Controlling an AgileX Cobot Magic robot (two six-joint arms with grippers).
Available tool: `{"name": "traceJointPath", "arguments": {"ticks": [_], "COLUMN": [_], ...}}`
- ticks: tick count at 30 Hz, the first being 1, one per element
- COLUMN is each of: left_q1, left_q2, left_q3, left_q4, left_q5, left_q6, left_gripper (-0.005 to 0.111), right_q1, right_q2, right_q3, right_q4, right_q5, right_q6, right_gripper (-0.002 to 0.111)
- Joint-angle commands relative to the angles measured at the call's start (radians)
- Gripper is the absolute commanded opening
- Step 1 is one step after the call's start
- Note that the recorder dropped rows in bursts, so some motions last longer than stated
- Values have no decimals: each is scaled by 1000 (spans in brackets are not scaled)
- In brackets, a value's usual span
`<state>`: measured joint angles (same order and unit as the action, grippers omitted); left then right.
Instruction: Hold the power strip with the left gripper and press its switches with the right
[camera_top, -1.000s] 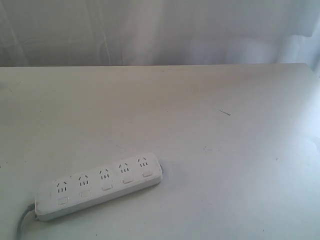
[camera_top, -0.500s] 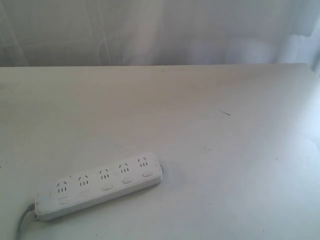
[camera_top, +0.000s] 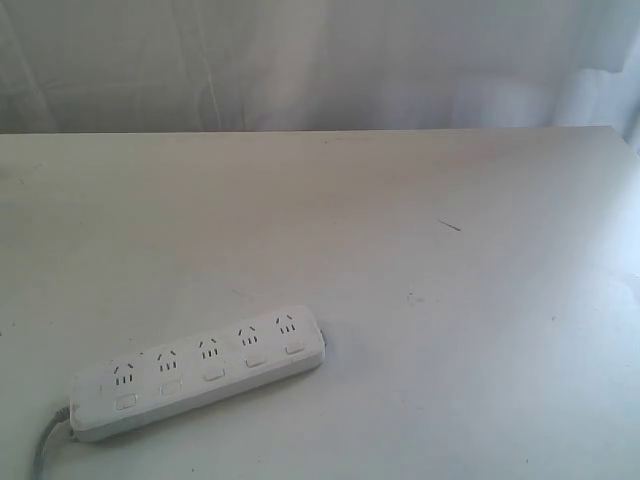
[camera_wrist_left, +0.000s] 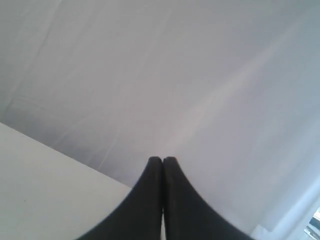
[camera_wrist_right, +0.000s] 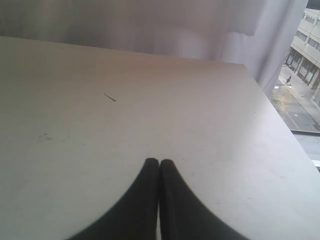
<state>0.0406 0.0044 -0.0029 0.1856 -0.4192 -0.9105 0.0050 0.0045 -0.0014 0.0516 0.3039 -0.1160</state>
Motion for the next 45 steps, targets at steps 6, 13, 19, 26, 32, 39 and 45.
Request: {"name": "traceJointPath", "arguments": {"ticks": [6, 13, 19, 26, 32, 39, 45], "left_q1": [-6, -6, -3, -3, -3, -3, -3], "left_q2": [-3, 159, 316, 429, 491, 498, 498], "left_q3": [-93, -351, -504, -546, -546, -531, -507], "left_q4": [631, 1373, 1559, 1559, 1559, 1517, 1493], "left_q5": [-35, -94, -288, -334, -428, -585, -615], "left_q6": [-292, -795, -911, -911, -1094, -1201, -1201], "left_gripper": [0, 0, 0, 0, 0, 0, 0], "right_q1": [-5, -5, -5, -5, -5, -5, -5], "right_q2": [-5, -5, -5, -5, -5, -5, -5], "right_q3": [1, 1, 1, 1, 1, 1, 1], "right_q4": [-1, -1, -1, -1, -1, -1, -1], "right_q5": [-5, -5, -5, -5, -5, -5, -5], "right_q6": [1, 1, 1, 1, 1, 1, 1], "right_gripper": [0, 0, 0, 0, 0, 0, 0]}}
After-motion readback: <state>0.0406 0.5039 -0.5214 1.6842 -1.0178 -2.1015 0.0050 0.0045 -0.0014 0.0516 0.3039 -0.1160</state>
